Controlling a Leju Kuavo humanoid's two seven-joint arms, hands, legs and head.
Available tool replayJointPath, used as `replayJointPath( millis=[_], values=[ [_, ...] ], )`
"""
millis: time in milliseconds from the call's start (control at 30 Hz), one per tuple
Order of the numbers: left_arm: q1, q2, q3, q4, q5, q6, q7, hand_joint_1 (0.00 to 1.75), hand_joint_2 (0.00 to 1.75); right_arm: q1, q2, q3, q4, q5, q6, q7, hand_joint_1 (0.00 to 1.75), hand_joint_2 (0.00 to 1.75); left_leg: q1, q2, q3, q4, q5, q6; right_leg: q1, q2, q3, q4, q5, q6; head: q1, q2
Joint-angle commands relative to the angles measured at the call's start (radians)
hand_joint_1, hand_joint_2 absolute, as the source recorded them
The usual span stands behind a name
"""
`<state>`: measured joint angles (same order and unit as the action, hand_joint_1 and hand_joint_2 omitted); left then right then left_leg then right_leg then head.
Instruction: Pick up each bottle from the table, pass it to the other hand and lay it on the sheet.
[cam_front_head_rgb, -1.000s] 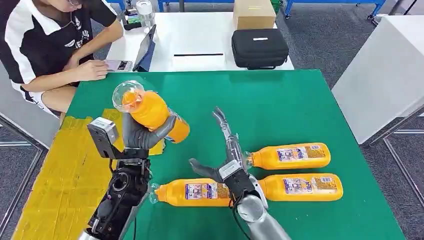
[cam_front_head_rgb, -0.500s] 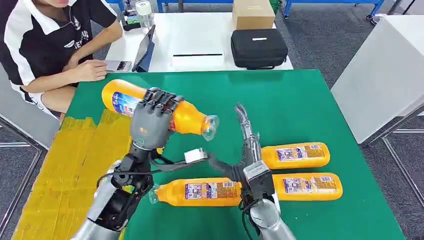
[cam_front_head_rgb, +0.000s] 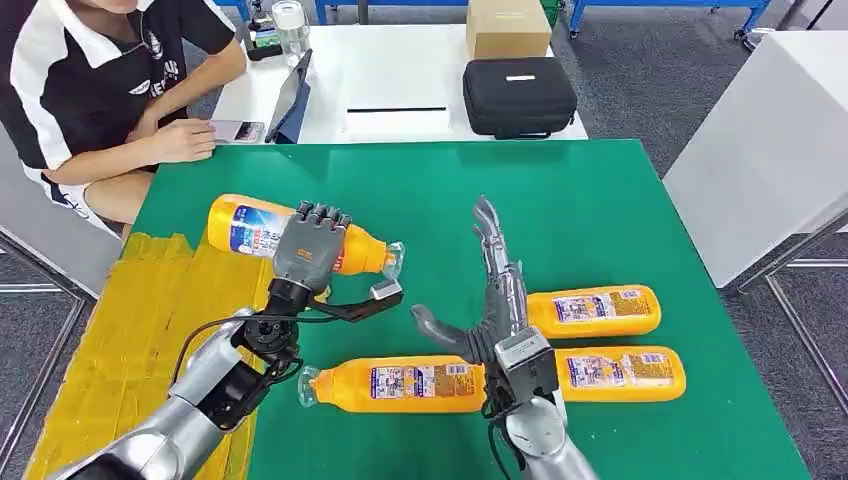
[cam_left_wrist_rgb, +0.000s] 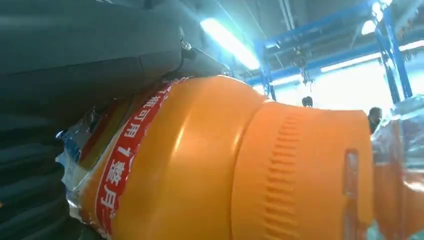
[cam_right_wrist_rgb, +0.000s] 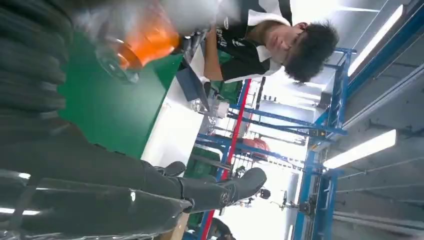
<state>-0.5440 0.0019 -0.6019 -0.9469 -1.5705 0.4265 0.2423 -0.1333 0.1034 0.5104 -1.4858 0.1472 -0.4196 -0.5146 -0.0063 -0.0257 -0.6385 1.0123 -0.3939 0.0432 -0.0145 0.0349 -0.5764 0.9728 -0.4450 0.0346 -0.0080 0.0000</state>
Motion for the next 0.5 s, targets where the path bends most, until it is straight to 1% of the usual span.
replayJointPath(
  millis=[33,167,200,267,367,400,433,500],
  values=[
    [-0.095,-0.016,0.013,0.255,0.000,-0.047,-0.023,1.75,1.75,-0.004,-0.009,-0.010,-0.003,0.018,-0.007,0.004,0.00,1.75,0.001,0.002,0.006,0.000,-0.002,-0.003,0.002,-0.004,0.006,-0.001,-0.002,-0.002,0.000,0.000],
    [-0.127,-0.039,0.074,0.357,0.000,-0.054,-0.022,1.75,1.75,0.000,0.000,-0.017,-0.008,0.037,0.003,0.024,0.00,1.75,0.001,0.001,0.003,0.000,-0.001,-0.003,0.002,-0.003,0.004,-0.001,-0.001,-0.002,0.000,0.000],
    [-0.131,-0.039,0.076,0.368,0.000,-0.046,-0.024,1.75,1.75,0.001,0.002,-0.019,-0.009,0.040,0.005,0.026,0.00,1.75,0.002,0.001,0.005,0.000,-0.002,-0.004,0.002,-0.004,0.006,-0.001,-0.002,-0.002,0.000,0.000],
    [-0.134,-0.043,0.089,0.383,0.000,-0.047,-0.023,1.75,1.75,0.002,0.004,-0.021,-0.011,0.044,0.009,0.028,0.00,1.75,0.001,0.001,0.002,0.000,-0.001,-0.002,0.002,-0.003,0.003,0.000,-0.001,-0.001,0.000,0.000],
    [-0.132,-0.040,0.158,0.416,0.000,-0.052,-0.003,1.75,1.75,-0.001,0.010,-0.025,-0.006,0.058,0.024,0.036,0.00,1.75,0.002,0.002,0.006,0.000,-0.003,-0.003,0.002,-0.003,0.006,-0.001,-0.002,-0.002,0.000,0.000],
    [-0.133,-0.038,0.191,0.433,0.000,-0.043,0.005,1.75,1.75,0.001,0.012,-0.029,-0.006,0.064,0.027,0.037,0.00,1.75,0.001,0.002,0.002,0.000,-0.001,-0.002,0.001,-0.001,0.002,0.000,-0.001,-0.001,0.000,0.000],
    [-0.135,-0.035,0.206,0.446,0.000,-0.034,0.006,1.75,1.75,0.004,0.012,-0.033,-0.007,0.068,0.027,0.038,0.00,1.75,0.002,0.003,0.004,0.000,-0.002,-0.003,0.002,-0.001,0.004,-0.001,-0.001,-0.001,0.000,0.000],
    [-0.136,-0.032,0.227,0.458,0.000,-0.025,0.004,1.75,1.75,0.008,0.012,-0.036,-0.010,0.073,0.028,0.038,0.00,1.75,0.001,0.002,0.002,0.000,-0.001,-0.002,0.001,-0.001,0.002,0.000,0.000,-0.001,0.000,0.000]
  ],
)
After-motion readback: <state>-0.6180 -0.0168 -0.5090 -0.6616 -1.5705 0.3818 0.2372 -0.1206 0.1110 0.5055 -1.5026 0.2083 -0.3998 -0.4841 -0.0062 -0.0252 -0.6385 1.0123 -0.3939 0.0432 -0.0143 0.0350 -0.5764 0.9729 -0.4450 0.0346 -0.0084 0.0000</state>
